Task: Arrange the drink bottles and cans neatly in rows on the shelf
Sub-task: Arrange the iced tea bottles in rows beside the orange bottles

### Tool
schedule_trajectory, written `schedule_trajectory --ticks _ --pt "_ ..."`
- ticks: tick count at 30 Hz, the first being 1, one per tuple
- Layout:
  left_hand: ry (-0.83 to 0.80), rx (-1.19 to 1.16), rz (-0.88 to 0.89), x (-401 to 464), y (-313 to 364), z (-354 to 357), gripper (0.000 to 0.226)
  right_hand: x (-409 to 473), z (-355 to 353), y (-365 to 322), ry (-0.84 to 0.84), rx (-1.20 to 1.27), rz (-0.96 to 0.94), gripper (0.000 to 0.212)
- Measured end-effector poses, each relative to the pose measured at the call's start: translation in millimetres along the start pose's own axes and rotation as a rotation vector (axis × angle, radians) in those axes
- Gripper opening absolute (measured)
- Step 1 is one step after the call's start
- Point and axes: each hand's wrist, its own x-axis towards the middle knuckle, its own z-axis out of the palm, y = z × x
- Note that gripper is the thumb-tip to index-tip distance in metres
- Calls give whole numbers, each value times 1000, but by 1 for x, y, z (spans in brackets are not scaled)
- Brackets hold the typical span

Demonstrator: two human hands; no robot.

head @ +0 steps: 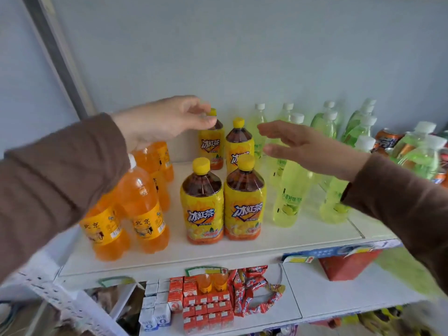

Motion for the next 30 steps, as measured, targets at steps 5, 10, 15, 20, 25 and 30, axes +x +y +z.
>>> schedule_trajectory --ticks 5,10,15,20,25,30 --pt "-146 158 -90 60 -2 -17 72 43 -47 4 -87 -172 85 60" --pt "-177 290 -209 127 -33 -26 82 96 -67 20 -228 -242 198 61" --pt "-239 303 -322 179 -67 -28 108 139 -49 43 -329 -228 277 79" --pt "-235 331 -331 213 -98 -22 105 172 -24 58 -305 -178 339 96" --pt "-248 356 -284 239 -118 -16 110 197 -8 73 -279 -155 382 104" --pt "-273 306 -277 256 -136 -8 108 208 6 89 -281 -107 402 98"
